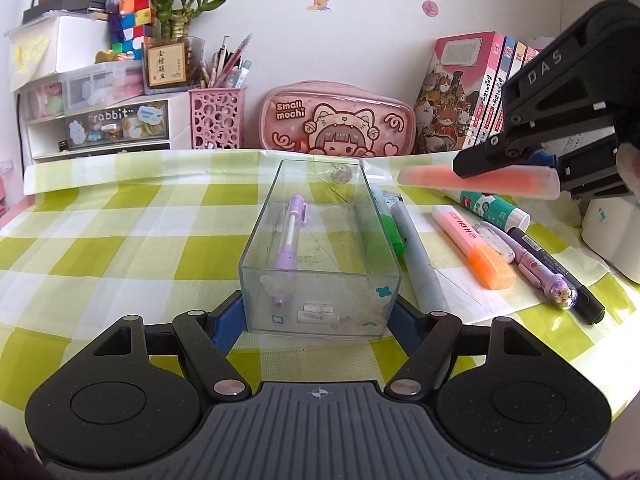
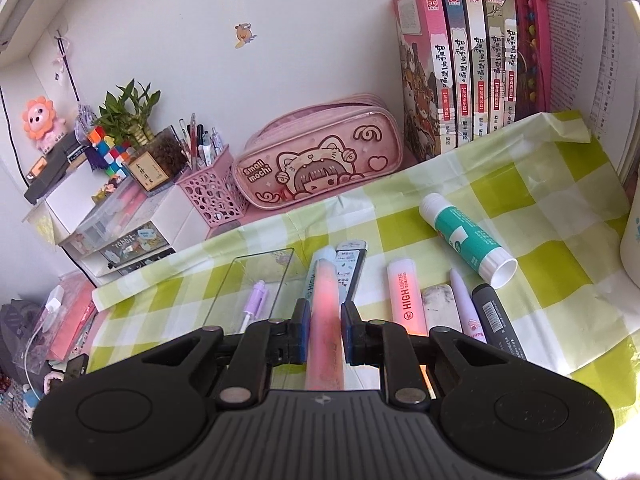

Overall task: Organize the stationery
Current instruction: 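Lift the pink highlighter with the right gripper toward the clear box, then lower the pink highlighter into the clear box and open the right gripper, then move the right gripper to the orange highlighter and grasp it, then lift the orange highlighter with the right gripper and carry it over the box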

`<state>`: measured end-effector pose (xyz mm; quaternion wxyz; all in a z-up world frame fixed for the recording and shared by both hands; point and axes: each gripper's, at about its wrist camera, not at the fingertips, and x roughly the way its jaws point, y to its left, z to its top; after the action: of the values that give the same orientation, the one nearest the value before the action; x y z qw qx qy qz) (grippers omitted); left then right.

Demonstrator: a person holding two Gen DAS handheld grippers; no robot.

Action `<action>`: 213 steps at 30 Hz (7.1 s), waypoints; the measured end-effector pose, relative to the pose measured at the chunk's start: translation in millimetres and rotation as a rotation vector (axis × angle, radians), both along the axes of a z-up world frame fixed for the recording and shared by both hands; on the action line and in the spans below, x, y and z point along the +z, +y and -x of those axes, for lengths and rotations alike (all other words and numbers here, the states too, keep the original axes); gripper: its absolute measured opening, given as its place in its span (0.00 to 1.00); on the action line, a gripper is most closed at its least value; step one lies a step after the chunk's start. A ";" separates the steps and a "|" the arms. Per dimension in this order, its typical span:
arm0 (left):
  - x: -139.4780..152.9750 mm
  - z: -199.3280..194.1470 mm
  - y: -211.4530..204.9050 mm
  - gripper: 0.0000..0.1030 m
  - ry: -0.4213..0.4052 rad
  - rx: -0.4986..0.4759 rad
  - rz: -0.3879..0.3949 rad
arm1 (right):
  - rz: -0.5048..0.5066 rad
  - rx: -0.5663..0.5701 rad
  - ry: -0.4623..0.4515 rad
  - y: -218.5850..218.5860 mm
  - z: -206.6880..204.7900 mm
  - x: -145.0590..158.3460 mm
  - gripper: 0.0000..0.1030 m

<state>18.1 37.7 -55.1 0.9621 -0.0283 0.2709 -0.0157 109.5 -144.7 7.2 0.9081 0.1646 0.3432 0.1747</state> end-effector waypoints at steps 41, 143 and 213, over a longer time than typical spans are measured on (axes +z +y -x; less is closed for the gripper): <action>-0.9 -0.1 -0.6 0.71 -0.004 -0.001 -0.009 | 0.119 0.043 0.157 83.4 -47.0 -4.0 0.19; -1.9 -2.6 -1.3 0.71 -0.001 -0.006 -0.006 | 0.319 0.087 0.096 10.6 -10.8 -46.8 0.31; -1.0 -0.7 -2.5 0.71 -0.002 -0.019 -0.003 | -0.134 0.064 0.167 50.0 -31.6 -10.8 0.26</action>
<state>18.8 35.1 -56.1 0.9622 -0.0241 0.2702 -0.0243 141.1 -94.7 -3.6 0.8573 0.2277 0.4102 0.2120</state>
